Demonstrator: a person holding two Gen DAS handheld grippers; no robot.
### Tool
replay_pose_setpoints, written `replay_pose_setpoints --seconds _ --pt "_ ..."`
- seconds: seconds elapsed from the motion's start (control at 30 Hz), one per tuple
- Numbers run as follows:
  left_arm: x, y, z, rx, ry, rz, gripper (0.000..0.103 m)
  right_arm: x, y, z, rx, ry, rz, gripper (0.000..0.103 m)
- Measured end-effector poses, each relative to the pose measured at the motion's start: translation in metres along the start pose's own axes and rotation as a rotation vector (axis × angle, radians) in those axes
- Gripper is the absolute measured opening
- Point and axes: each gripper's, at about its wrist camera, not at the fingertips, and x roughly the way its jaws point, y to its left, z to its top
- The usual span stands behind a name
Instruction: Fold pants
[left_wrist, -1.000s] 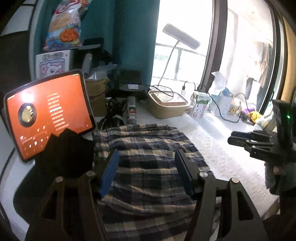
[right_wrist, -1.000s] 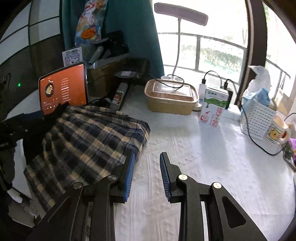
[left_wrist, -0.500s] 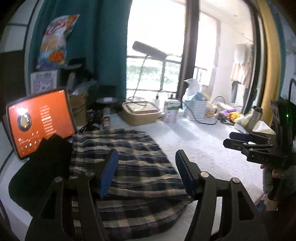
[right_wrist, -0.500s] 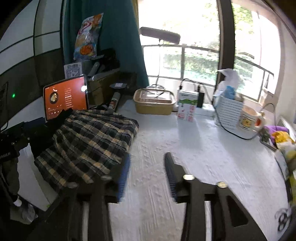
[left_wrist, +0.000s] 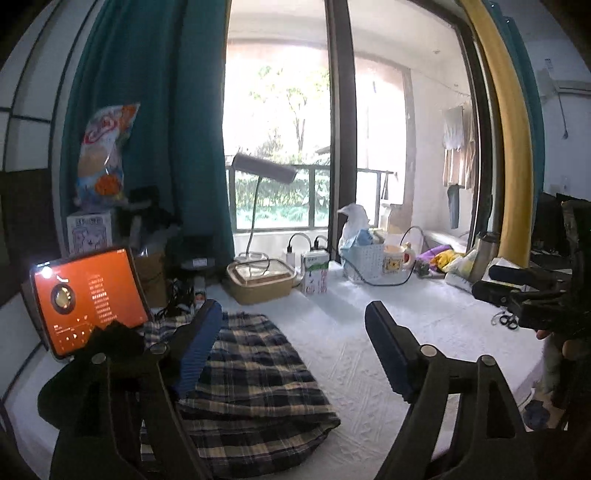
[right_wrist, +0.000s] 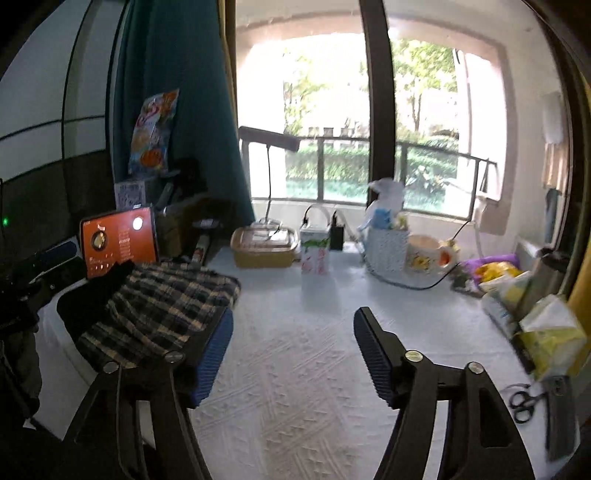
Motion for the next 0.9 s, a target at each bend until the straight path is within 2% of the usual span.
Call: replay_pose_setpoints --seconds 0.17,0.33,0.63,0.7,0.8,0.9 --pt "-0.013 -0.006 0.009 0.001 -0.038 -0.004 0.090 -0.034 -0.004 0.008 -0.005 -0.076 -0.035 0.081" --pt "-0.023 -0.011 0.014 0.001 -0.080 0.008 0.092 -0.058 -0.001 0.015 -0.009 -0.139 -0.066 0.090" --pt "-0.040 -0.008 0.021 -0.017 -0.152 0.035 0.100 -0.090 0.005 0.025 -0.011 -0.210 -0.099 0.097" --pt "-0.044 -0.007 0.022 -0.021 -0.170 0.040 0.102 -0.093 0.007 0.026 -0.012 -0.220 -0.099 0.103" --pt "-0.048 -0.004 0.022 -0.029 -0.194 0.061 0.102 -0.100 0.012 0.027 -0.023 -0.237 -0.084 0.103" --pt "-0.050 0.001 0.022 -0.051 -0.204 0.088 0.102 -0.106 0.017 0.028 -0.041 -0.250 -0.116 0.103"
